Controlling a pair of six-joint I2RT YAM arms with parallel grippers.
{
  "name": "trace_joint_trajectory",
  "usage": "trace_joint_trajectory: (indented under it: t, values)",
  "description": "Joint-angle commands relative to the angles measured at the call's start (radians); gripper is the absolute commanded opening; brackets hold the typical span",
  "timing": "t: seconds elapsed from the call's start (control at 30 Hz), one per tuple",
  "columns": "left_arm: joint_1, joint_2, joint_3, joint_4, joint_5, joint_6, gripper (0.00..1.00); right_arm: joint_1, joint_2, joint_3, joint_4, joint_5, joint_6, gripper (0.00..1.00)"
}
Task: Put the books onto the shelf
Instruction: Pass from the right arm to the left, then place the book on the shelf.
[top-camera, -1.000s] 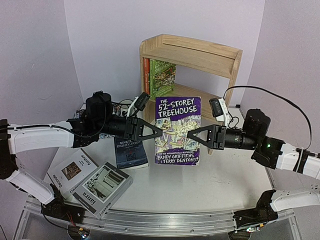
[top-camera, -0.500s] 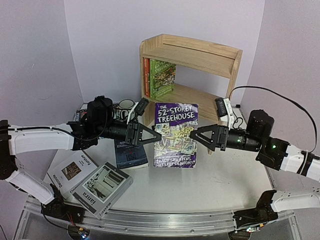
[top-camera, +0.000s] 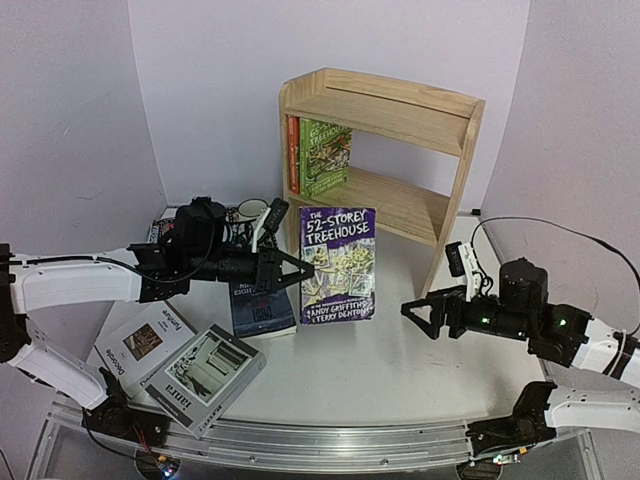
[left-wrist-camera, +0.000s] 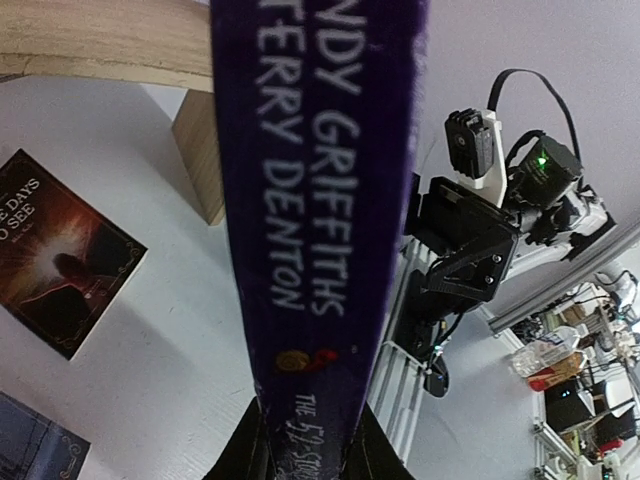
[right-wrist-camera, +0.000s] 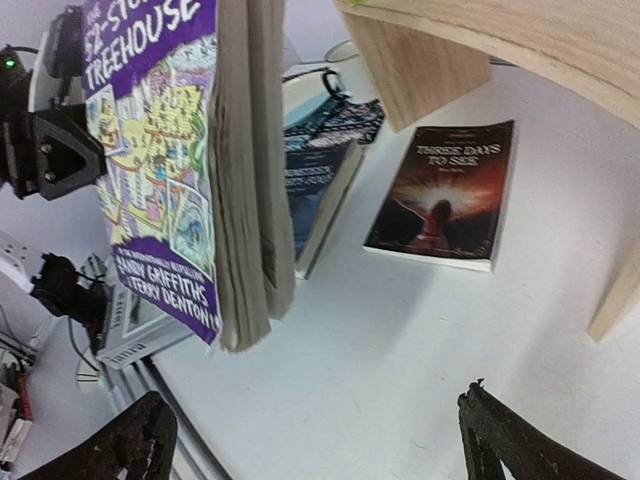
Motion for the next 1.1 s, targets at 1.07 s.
trace_joint_trajectory:
  t: [1.07]
  values:
    - [-0.088, 0.108, 0.205, -0.073, -0.409, 0.177, 0.0, -0.002, -0.132, -0.301, 0.04, 0.378, -0.124, 0.98]
